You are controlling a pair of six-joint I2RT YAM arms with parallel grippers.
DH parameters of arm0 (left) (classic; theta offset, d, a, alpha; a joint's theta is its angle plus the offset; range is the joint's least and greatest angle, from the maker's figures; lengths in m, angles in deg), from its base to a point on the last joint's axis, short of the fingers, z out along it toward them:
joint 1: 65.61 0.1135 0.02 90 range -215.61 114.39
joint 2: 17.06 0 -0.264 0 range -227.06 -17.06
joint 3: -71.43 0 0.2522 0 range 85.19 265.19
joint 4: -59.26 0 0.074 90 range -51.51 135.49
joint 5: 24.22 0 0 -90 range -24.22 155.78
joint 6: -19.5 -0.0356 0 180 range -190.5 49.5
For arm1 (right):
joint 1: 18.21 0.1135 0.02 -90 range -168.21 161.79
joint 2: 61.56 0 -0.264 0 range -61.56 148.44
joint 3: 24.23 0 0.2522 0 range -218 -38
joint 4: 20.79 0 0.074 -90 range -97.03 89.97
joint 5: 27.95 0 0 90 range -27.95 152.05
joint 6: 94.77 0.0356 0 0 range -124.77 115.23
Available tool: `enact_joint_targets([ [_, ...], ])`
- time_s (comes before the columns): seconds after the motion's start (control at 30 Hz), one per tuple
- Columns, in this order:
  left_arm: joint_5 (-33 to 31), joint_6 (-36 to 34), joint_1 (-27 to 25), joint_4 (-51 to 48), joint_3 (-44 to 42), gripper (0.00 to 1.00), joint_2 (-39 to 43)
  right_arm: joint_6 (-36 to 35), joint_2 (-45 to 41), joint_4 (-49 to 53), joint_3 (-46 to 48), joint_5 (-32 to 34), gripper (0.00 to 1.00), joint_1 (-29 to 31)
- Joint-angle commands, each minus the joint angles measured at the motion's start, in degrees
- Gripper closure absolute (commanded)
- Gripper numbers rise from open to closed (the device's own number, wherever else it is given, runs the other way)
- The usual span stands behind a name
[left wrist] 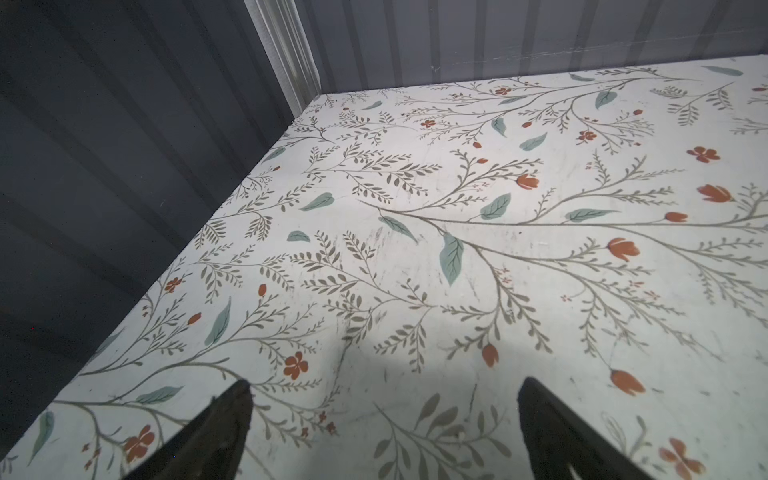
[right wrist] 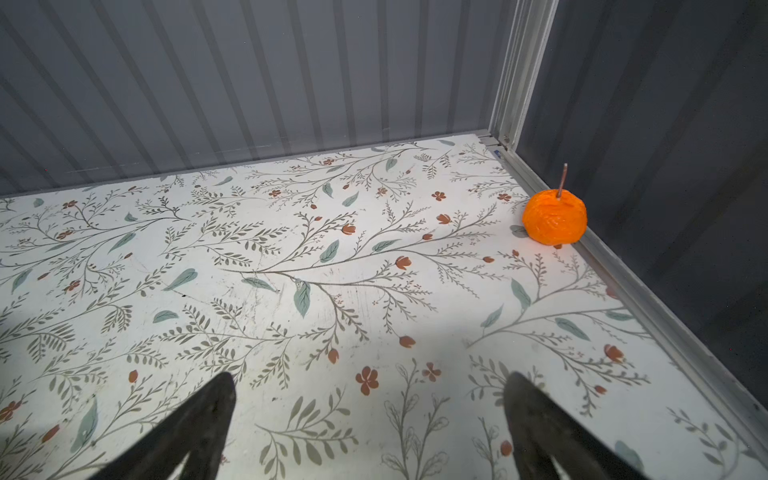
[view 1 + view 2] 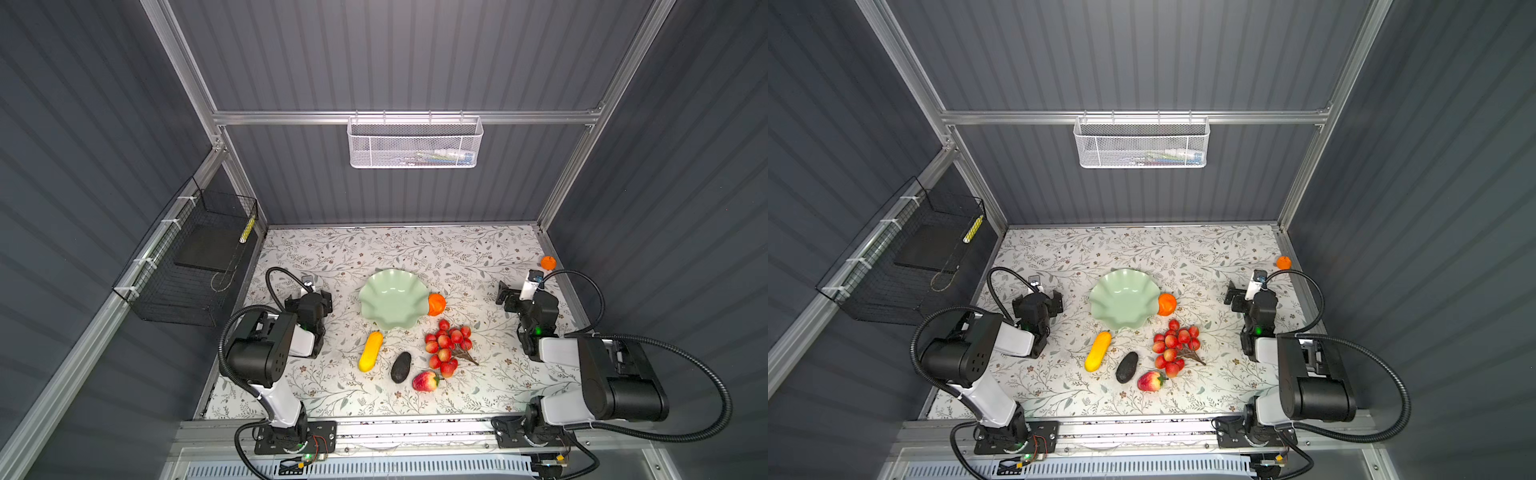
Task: Place and organize the fake fruits in the fruit bowl
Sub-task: 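Move the right gripper toward the small tangerine near the far wall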
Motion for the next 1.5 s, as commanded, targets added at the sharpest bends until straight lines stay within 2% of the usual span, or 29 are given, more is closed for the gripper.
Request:
enact_joint_targets([
  [0.0,0.3,0.9,0.3,0.6,1.1,0.0,0.2,-0.1,0.3,-1.4,-0.3,0.7,0.01,0.2],
  [0.77,0.5,0.1,0.2,2.5,-0.1,0.0,1.3,-0.1,0.2,-1.4,-0.2,0.7,0.01,0.2],
  [0.87,0.1,-0.4,0.0,2.2,-0.6,0.0,3.6,1.1,-1.2,-1.7,0.4,4.3,0.01,0.5],
  [0.93,-2.2,-0.1,-0.8,-4.5,0.7,0.0,7.8,2.4,-5.5,5.0,-1.1,8.2,0.01,0.5],
  [1.0,-4.2,3.2,-0.8,-19.1,5.0,0.0,13.9,6.4,-10.9,21.5,-6.8,14.0,0.01,0.4],
  [1.03,-5.6,7.4,-0.7,-27.4,8.2,0.0,16.7,8.7,-13.4,29.6,-10.3,14.6,0.01,0.3],
  [1.1,-2.9,12.6,-0.8,-38.6,13.8,0.0,21.9,13.5,-16.7,38.7,-16.1,11.9,0.01,0.3],
  [1.17,-1.4,17.5,-0.8,-45.1,18.1,0.0,26.2,22.8,-18.7,43.7,-19.3,12.8,0.01,0.0],
  [1.23,-1.8,20.5,-0.7,-49.5,21.0,0.0,29.5,21.3,-20.8,41.6,-19.5,4.4,0.01,-2.4],
  [1.3,0.8,17.9,-0.8,-52.2,23.2,0.0,32.0,23.3,-17.8,43.8,-22.1,3.4,0.01,-4.1],
  [1.47,6.9,15.0,-0.8,-60.3,28.7,0.0,35.9,22.6,-1.8,66.4,-43.2,0.9,0.01,-8.4],
])
